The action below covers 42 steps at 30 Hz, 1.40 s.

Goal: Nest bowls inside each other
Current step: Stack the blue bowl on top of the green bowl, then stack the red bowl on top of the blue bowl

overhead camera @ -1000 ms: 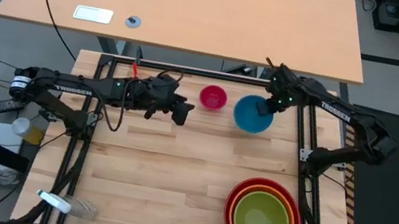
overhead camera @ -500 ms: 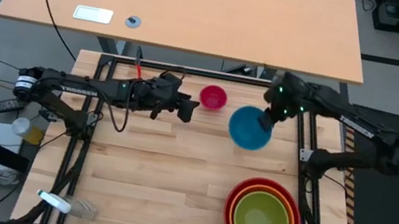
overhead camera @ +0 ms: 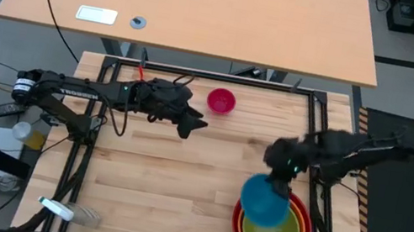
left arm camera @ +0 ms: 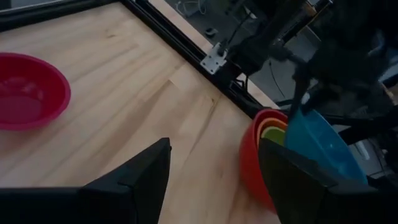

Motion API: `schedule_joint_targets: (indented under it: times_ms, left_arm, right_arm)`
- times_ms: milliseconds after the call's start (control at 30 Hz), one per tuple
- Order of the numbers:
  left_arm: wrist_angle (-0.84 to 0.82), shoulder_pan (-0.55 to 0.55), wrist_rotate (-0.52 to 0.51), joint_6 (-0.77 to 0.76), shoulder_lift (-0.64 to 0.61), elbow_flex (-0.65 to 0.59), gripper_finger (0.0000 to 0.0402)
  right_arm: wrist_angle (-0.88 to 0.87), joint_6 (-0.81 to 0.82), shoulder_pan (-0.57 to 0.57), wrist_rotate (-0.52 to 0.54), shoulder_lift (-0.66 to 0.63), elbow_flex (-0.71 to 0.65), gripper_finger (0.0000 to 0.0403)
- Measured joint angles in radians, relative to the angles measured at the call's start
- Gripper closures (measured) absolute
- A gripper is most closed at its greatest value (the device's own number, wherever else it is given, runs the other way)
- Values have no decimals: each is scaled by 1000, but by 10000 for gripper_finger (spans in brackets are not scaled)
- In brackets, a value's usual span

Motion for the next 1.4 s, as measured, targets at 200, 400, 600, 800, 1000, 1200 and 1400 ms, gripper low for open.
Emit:
schedule_joint_targets:
  times_ms: [200,400,600,800,1000,1200,1400]
  left_arm:
    - [-1,-20,1,0,0,0,157]
    - [-3,-22,5,0,0,0,157]
    - [-21,-22,-4,0,0,0,157]
    - [-58,-4,-29,-53,5,0,157]
    - [-79,28,-31,-47,11,0,157]
    - [-80,45,-38,-19,11,0,157]
    - [-81,45,-39,8,11,0,157]
  right_arm:
    - [-26,150,172,51,141,0,371]
    - [-108,210,262,67,267,0,370]
    - [-130,245,309,69,352,0,366]
    - [-114,317,314,36,350,0,332]
    - [-148,349,312,-3,299,0,257]
    - [-255,373,271,-61,216,0,189]
    - [-323,359,224,16,137,73,160]
